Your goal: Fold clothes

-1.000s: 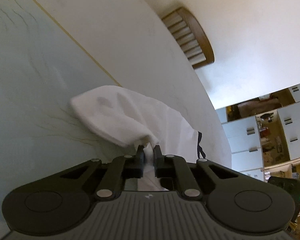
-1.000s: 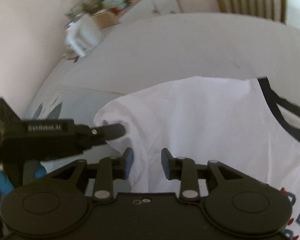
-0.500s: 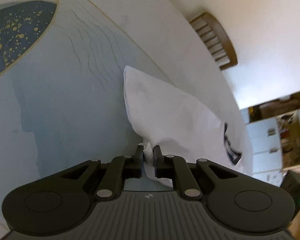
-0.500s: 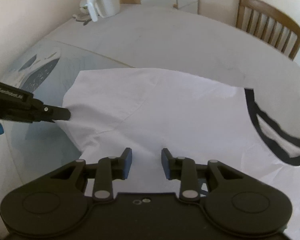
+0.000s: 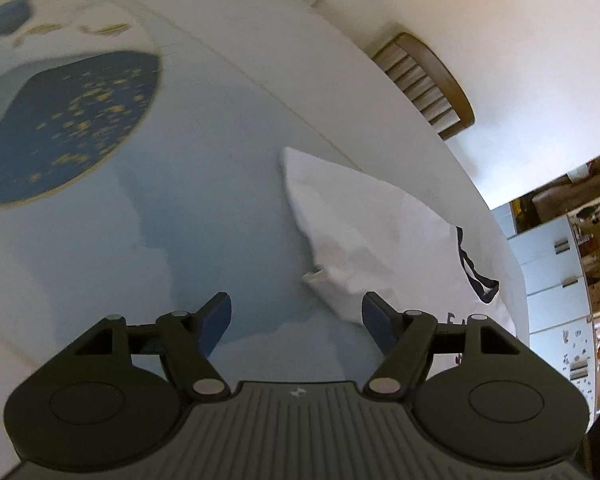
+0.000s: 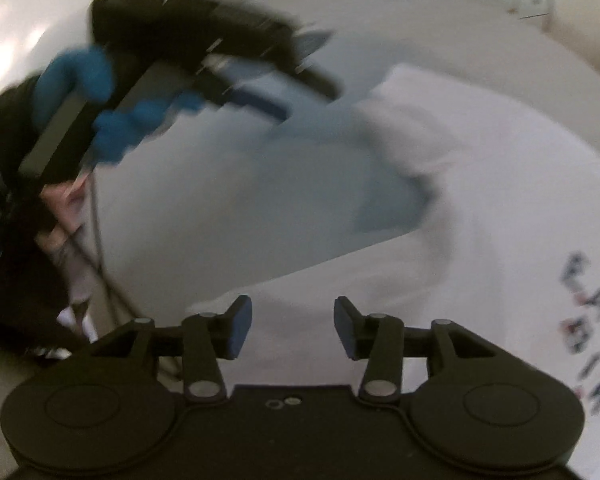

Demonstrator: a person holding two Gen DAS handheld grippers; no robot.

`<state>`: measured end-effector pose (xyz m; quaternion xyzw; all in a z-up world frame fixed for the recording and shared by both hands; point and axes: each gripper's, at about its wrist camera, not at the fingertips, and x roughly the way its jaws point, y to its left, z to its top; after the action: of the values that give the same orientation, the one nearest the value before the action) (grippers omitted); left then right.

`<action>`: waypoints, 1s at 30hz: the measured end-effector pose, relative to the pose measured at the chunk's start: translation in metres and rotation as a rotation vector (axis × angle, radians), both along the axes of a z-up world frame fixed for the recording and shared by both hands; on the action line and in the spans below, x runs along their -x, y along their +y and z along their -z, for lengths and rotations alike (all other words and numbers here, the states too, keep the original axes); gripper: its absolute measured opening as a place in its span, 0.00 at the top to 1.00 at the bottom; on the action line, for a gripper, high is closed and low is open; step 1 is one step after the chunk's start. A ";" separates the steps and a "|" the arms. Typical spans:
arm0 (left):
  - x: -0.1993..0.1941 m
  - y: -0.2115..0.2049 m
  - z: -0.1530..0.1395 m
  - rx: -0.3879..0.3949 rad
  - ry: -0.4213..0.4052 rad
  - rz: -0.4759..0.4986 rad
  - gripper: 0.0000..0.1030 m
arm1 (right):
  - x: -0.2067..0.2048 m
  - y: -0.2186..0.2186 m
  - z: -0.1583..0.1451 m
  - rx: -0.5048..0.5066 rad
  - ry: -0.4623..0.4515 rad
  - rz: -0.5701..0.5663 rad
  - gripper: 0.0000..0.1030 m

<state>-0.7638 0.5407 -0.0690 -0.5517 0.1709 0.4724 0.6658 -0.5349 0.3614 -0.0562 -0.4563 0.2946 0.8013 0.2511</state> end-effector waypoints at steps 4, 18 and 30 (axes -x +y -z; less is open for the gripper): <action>0.009 -0.015 0.002 0.005 0.037 0.018 0.31 | 0.028 -0.019 0.012 0.003 -0.045 -0.032 0.00; 0.041 -0.047 0.007 0.017 0.029 0.031 0.31 | 0.069 -0.054 0.020 -0.109 -0.187 -0.063 0.00; 0.027 -0.049 -0.002 -0.011 0.020 0.106 0.31 | 0.057 -0.062 0.007 -0.034 -0.114 -0.025 0.00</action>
<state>-0.7908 0.4916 -0.0667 -0.5335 0.2042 0.4431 0.6909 -0.5919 0.2991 -0.0629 -0.5007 0.2603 0.7818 0.2651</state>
